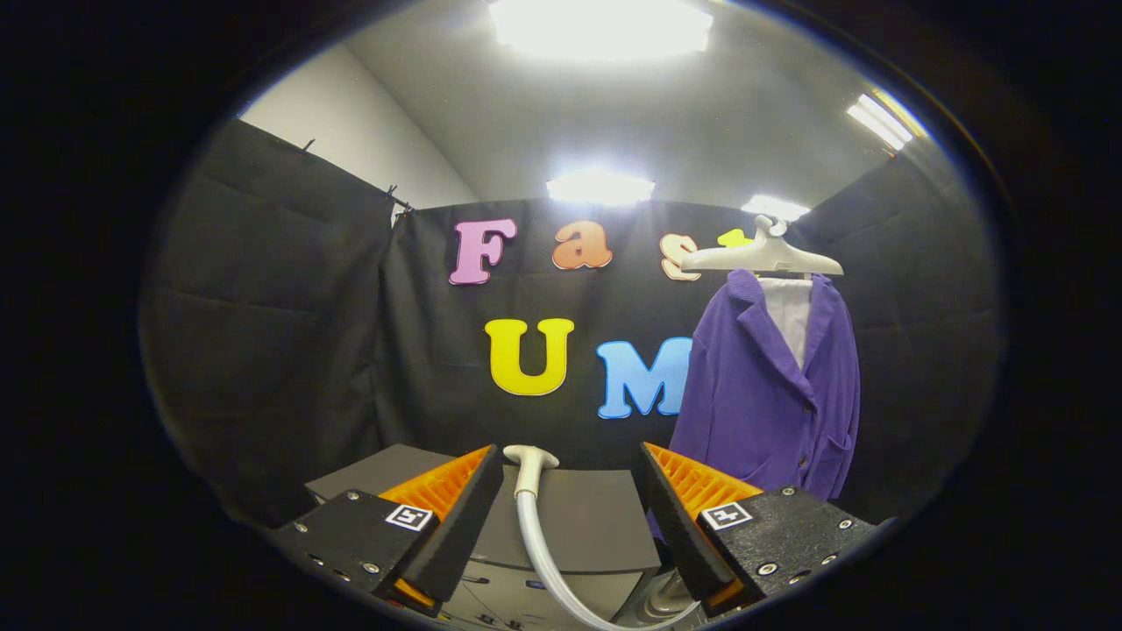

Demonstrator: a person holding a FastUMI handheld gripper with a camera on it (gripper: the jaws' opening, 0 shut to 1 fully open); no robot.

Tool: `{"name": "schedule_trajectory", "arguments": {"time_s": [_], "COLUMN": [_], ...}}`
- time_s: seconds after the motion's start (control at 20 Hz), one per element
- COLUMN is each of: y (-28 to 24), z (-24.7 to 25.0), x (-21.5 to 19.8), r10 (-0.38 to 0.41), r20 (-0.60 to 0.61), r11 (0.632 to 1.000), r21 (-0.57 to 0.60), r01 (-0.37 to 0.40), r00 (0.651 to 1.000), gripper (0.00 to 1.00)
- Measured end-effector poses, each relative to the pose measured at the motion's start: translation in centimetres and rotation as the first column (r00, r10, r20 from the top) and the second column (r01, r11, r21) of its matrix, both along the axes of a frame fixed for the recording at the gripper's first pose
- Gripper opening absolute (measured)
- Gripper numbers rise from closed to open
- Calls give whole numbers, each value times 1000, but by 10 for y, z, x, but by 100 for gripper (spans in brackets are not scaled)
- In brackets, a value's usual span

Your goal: Iron the clothes twice with a garment steamer, once on the left side and once on the right side.

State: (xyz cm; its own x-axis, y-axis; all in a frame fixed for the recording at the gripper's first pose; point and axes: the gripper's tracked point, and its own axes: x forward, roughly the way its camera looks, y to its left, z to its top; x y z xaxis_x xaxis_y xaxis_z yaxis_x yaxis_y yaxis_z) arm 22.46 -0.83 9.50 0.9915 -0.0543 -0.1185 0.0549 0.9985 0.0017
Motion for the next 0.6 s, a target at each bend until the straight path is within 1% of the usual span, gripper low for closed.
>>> {"name": "schedule_trajectory", "arguments": {"time_s": [0.2,0.35,0.5,0.6], "y": [23,30,33,36], "z": [-7,-24,-50,-70], "x": [70,122,165,192], "r10": [-5,-37,-59,-77], "r20": [-54,-122,-209,-274], "r11": [1000,999,998,997], "r21": [1,-4,2,-1], "r01": [5,36,61,80], "r00": [999,992,976,959], "gripper": [95,95,95,95]}}
